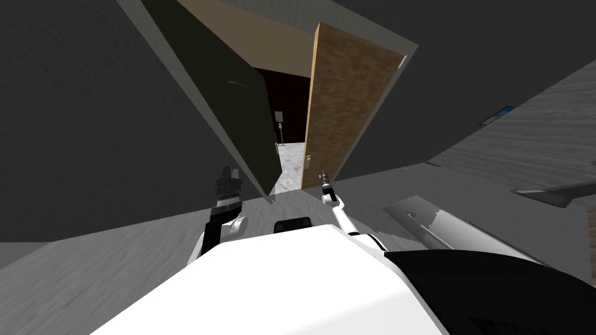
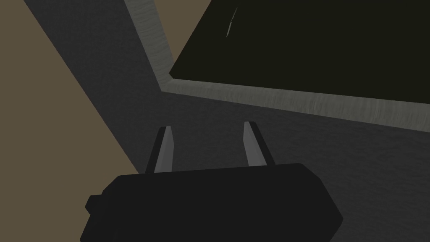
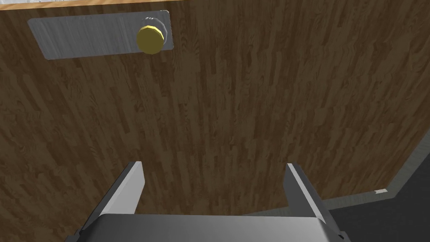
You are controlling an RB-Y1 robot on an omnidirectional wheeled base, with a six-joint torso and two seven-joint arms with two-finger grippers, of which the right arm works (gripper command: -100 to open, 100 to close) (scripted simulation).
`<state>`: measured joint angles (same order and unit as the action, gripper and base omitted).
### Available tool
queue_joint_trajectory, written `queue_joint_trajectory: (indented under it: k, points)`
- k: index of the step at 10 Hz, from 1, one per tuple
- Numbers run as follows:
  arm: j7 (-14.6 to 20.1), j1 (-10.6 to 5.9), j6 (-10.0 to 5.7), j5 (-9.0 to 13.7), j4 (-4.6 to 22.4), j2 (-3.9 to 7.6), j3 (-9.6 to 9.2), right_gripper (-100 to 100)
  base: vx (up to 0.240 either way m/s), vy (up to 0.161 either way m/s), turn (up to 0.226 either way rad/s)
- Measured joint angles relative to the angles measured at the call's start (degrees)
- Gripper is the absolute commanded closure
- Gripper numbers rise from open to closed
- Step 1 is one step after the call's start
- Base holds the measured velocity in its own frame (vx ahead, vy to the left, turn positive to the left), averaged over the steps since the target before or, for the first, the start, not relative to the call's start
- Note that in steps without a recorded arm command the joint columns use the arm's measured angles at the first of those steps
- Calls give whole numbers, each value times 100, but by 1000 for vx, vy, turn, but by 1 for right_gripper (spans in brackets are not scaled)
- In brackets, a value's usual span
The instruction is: Push the door open
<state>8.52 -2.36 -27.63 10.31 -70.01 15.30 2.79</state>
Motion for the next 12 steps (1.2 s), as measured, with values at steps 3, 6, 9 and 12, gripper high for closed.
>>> queue_joint_trajectory:
  k: [3,6,9,12]
  points:
    - [10,-201,7,39,377,88,-7,-100,41,-42,128]
    - [6,-431,51,89,795,193,-13,-100,65,-71,189]
    - [31,-673,64,141,1260,320,-26,-100,55,-70,164]
    - [40,-927,93,190,1709,427,-34,-100,60,-89,166]
